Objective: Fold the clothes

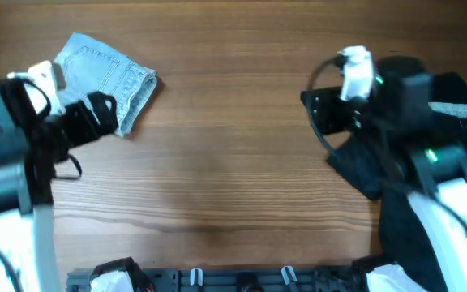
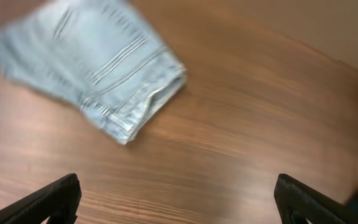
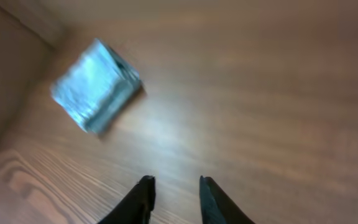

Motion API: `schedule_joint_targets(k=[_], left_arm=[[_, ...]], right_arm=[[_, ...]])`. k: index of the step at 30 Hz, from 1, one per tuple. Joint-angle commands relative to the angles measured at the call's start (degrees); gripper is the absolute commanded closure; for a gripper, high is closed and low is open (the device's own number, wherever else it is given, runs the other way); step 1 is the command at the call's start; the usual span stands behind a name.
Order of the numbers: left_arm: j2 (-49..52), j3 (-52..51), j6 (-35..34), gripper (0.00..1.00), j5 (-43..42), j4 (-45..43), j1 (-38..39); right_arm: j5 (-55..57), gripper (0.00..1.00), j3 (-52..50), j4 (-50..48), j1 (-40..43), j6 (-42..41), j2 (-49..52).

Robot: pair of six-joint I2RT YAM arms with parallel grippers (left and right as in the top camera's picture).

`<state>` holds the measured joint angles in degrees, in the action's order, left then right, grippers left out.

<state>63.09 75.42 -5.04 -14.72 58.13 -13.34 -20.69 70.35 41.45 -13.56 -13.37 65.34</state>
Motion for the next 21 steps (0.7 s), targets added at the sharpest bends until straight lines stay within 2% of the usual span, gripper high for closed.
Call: schedule_joint_targets(k=[1, 2, 3, 4, 12, 15, 18, 21], left_arm=[[-8.17, 0.42, 5.05, 0.0, 7.96, 1.64, 2.86], [-10.32, 0.42, 5.05, 0.0, 8.37, 2.27, 2.97], [-12.09, 0.42, 5.05, 0.0, 8.44, 3.08, 2.95], [-14.62, 0.42, 5.05, 0.0, 8.39, 4.09, 2.95], [-17.81, 0.42, 5.05, 0.0, 8.39, 4.59, 2.95], [-17.7, 0.42, 5.03, 0.0, 8.39, 4.59, 2.95], [-17.7, 0.42, 5.05, 0.0, 8.39, 4.59, 2.95], [-17.73, 0.42, 5.05, 0.0, 8.39, 4.59, 2.95]], right_arm=[[2.34, 0.6, 0.98, 0.98, 0.0, -0.52, -10.45], [4.07, 0.55, 0.98, 2.03, 0.02, -0.55, -12.94], [5.73, 0.4, 0.96, 3.17, 0.02, -0.55, -15.19], [6.78, 0.0, 0.96, 4.74, 0.02, -0.55, -18.29], [6.73, 0.0, 0.96, 6.75, 0.02, -6.71, -21.2], [6.54, 0.01, 0.96, 7.54, 0.0, -17.68, -20.92], [11.58, 0.0, 0.96, 12.02, 0.02, -18.16, -20.94], [11.74, 0.0, 0.96, 15.43, 0.02, -18.27, -20.92]])
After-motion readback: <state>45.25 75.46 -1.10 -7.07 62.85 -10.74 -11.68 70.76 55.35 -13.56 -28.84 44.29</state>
